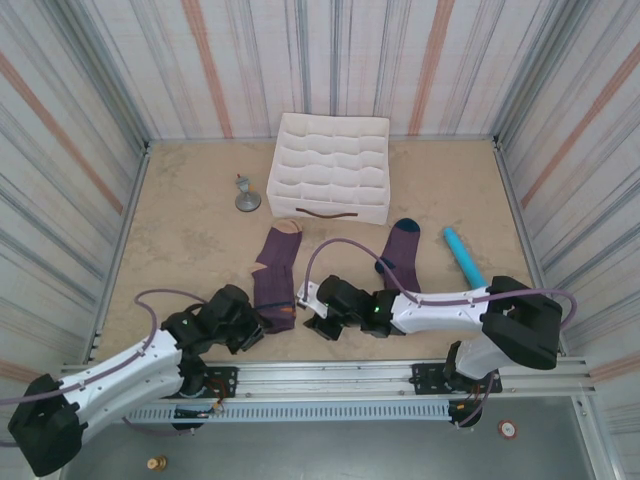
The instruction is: Roll the socks
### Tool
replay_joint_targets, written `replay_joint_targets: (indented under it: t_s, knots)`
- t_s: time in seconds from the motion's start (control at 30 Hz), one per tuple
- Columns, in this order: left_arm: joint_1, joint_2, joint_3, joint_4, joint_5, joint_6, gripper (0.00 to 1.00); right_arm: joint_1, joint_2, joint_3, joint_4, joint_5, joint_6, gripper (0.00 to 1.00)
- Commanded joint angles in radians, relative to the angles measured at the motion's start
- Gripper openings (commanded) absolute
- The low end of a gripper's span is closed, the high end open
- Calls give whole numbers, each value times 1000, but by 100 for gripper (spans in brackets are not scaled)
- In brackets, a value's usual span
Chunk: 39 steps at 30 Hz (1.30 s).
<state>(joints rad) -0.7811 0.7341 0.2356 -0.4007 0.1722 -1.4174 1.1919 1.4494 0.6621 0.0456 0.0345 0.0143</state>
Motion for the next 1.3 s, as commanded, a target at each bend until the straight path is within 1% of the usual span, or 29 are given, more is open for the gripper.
replay_joint_targets:
  t_s: [0.0,0.07,0.1,0.17,0.33,0.5,0.57,0.73,1.0,1.27]
  knots:
    - [-9,42,2,-5,3,11,36,23,39,4,20,33,-28,57]
    - [-9,64,5,15,3,14,34,36,59,13,19,43,-36,56]
    - [-9,75,10,22,4,15,32,43,69,21,13,47,-40,54]
    - [-9,90,15,29,3,18,27,52,85,29,8,50,-49,53]
    - [-9,82,34,18,3,18,12,69,103,43,20,48,-78,47]
    - [-9,53,52,-23,-2,17,5,75,129,69,28,28,-118,38]
    - [-8,40,52,-26,0,13,3,75,142,84,28,18,-134,37]
    - [-7,14,51,-23,1,-5,2,77,171,119,24,-7,-166,36]
    - [7,-2,56,-38,9,-2,2,78,210,165,2,-50,-197,36]
    - [78,-41,58,-60,53,27,2,77,239,182,-16,-55,-212,34]
